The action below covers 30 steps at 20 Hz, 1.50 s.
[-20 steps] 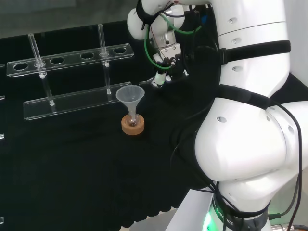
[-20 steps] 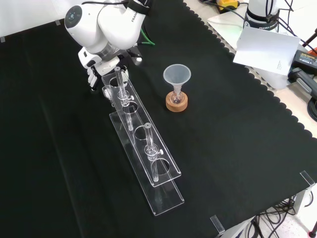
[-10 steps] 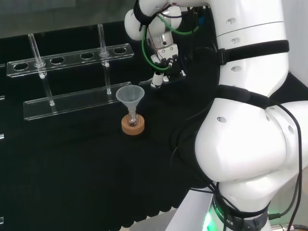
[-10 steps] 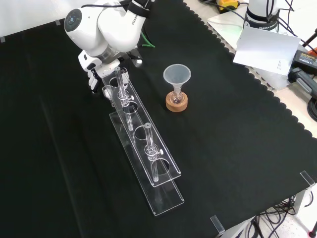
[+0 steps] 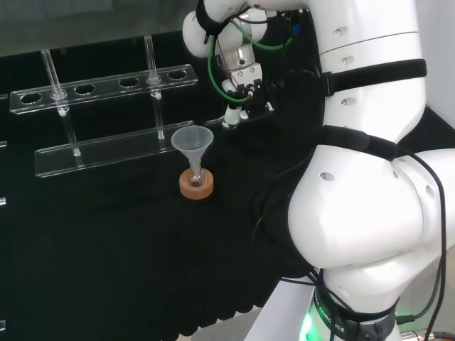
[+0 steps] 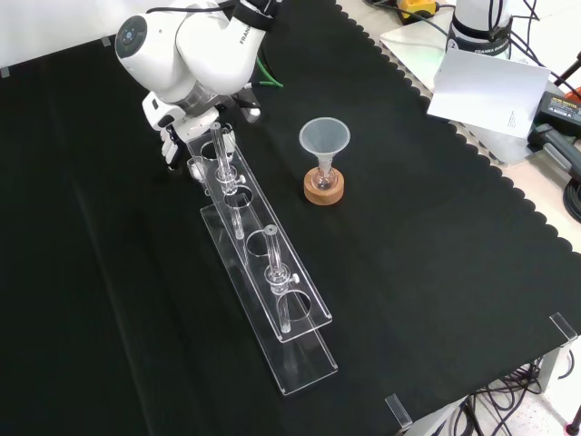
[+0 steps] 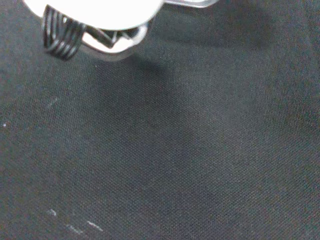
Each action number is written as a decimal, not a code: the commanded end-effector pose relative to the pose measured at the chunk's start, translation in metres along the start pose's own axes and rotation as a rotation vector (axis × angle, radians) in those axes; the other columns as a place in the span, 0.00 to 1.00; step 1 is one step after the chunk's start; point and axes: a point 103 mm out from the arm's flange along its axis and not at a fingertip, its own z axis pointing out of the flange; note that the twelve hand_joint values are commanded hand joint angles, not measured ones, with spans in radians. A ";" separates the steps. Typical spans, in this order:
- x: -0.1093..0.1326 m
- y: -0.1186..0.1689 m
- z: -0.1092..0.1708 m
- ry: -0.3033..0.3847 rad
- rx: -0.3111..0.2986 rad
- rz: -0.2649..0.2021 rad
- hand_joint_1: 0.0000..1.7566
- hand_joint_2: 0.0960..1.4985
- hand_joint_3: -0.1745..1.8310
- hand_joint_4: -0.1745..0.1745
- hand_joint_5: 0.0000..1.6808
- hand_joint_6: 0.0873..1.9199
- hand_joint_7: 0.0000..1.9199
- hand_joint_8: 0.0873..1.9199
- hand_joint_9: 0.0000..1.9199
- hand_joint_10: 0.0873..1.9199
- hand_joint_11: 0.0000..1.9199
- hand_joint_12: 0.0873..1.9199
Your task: Pick up the weighing funnel.
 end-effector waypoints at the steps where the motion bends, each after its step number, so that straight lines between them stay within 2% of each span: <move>1: -0.001 0.001 0.003 0.004 -0.011 0.002 0.59 0.33 0.42 0.50 0.48 0.39 0.28 0.33 0.43 0.21 0.36 0.59; 13: -0.005 0.005 0.014 0.008 -0.055 0.007 0.60 0.34 0.43 0.51 0.52 0.39 0.29 0.33 0.44 0.21 0.39 0.57; 15: -0.005 0.005 0.012 0.007 -0.070 0.011 0.61 0.46 0.33 0.83 0.63 0.38 0.30 0.34 0.45 0.20 0.39 0.57; 16: -0.005 0.004 0.011 0.003 -0.074 0.017 0.62 0.50 0.30 0.92 0.66 0.37 0.31 0.34 0.46 0.20 0.40 0.57; 17: -0.005 0.005 0.010 0.002 -0.074 0.019 0.62 0.49 0.31 0.96 0.69 0.35 0.32 0.33 0.47 0.19 0.41 0.56; 21: -0.005 0.003 0.006 0.013 -0.087 0.013 0.64 0.40 0.42 1.00 0.73 0.37 0.34 0.32 0.50 0.16 0.45 0.52; 30: -0.023 -0.020 -0.020 0.069 -0.102 0.028 0.65 0.38 0.44 1.00 0.77 0.31 0.34 0.32 0.53 0.14 0.48 0.50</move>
